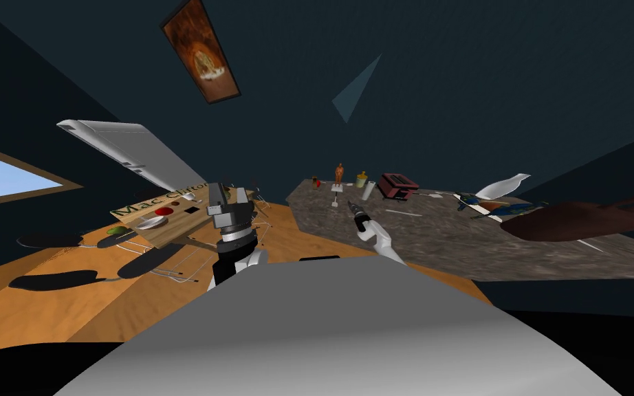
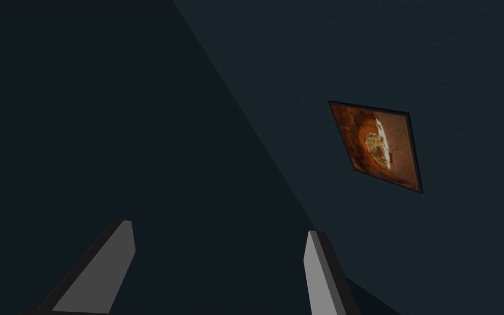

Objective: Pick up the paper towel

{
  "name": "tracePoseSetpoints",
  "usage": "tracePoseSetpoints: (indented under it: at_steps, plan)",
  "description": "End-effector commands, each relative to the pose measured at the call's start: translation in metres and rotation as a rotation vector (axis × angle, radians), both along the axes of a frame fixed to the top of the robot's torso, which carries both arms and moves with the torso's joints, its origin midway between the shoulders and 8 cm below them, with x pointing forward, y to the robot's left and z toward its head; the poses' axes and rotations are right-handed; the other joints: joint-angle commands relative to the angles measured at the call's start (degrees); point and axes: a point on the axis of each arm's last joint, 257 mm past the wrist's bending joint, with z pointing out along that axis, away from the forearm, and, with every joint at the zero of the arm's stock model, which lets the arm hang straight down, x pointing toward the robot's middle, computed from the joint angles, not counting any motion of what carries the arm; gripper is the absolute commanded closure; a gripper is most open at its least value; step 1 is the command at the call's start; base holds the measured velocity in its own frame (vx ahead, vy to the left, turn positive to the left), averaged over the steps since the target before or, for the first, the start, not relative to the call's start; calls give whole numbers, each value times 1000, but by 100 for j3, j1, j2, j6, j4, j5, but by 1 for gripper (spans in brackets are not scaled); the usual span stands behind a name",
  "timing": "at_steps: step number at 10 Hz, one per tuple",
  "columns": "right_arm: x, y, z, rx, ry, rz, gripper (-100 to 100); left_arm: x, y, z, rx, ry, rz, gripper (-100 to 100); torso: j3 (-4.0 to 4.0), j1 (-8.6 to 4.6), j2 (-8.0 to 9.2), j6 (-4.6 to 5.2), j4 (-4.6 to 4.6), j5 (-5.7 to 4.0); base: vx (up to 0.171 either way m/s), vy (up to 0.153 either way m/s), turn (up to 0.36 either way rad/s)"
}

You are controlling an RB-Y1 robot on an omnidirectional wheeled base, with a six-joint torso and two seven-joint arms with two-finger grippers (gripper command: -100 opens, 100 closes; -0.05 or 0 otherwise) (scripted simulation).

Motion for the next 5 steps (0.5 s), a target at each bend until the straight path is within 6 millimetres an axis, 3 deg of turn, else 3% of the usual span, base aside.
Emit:
tracePoseSetpoints:
  at_steps: [1, 5]
  plan:
    - [4, -15, -10, -48, 33, -40, -100, 0, 0, 0, 0, 0, 0, 0, 0, 0, 0, 0, 0, 0, 50, 50, -57]
    - [9, -40, -28, -134, 92, -105, -100, 0, 0, 0, 0, 0, 0, 0, -2, -6, -3, 1, -1, -1, 50, 45, -54]
